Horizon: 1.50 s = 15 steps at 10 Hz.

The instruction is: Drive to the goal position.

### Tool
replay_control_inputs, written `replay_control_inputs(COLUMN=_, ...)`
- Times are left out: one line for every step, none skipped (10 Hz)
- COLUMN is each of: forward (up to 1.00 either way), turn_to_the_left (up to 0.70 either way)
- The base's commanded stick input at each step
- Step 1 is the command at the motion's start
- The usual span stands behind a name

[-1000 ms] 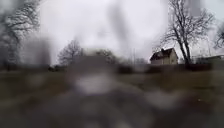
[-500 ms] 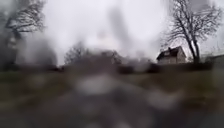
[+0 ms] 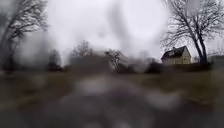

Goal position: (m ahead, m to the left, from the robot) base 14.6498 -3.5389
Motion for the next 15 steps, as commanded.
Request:
replay_control_inputs(forward=0.85, turn_to_the_left=0.00)
replay_control_inputs(forward=0.85, turn_to_the_left=0.00)
replay_control_inputs(forward=0.85, turn_to_the_left=0.00)
replay_control_inputs(forward=0.85, turn_to_the_left=0.00)
replay_control_inputs(forward=0.85, turn_to_the_left=0.00)
replay_control_inputs(forward=0.85, turn_to_the_left=0.00)
replay_control_inputs(forward=0.85, turn_to_the_left=0.00)
replay_control_inputs(forward=0.85, turn_to_the_left=0.00)
replay_control_inputs(forward=0.85, turn_to_the_left=0.00)
replay_control_inputs(forward=0.85, turn_to_the_left=0.00)
replay_control_inputs(forward=0.85, turn_to_the_left=0.00)
replay_control_inputs(forward=0.85, turn_to_the_left=0.14)
replay_control_inputs(forward=0.85, turn_to_the_left=0.34)
replay_control_inputs(forward=0.85, turn_to_the_left=0.29)
replay_control_inputs(forward=0.85, turn_to_the_left=0.17)
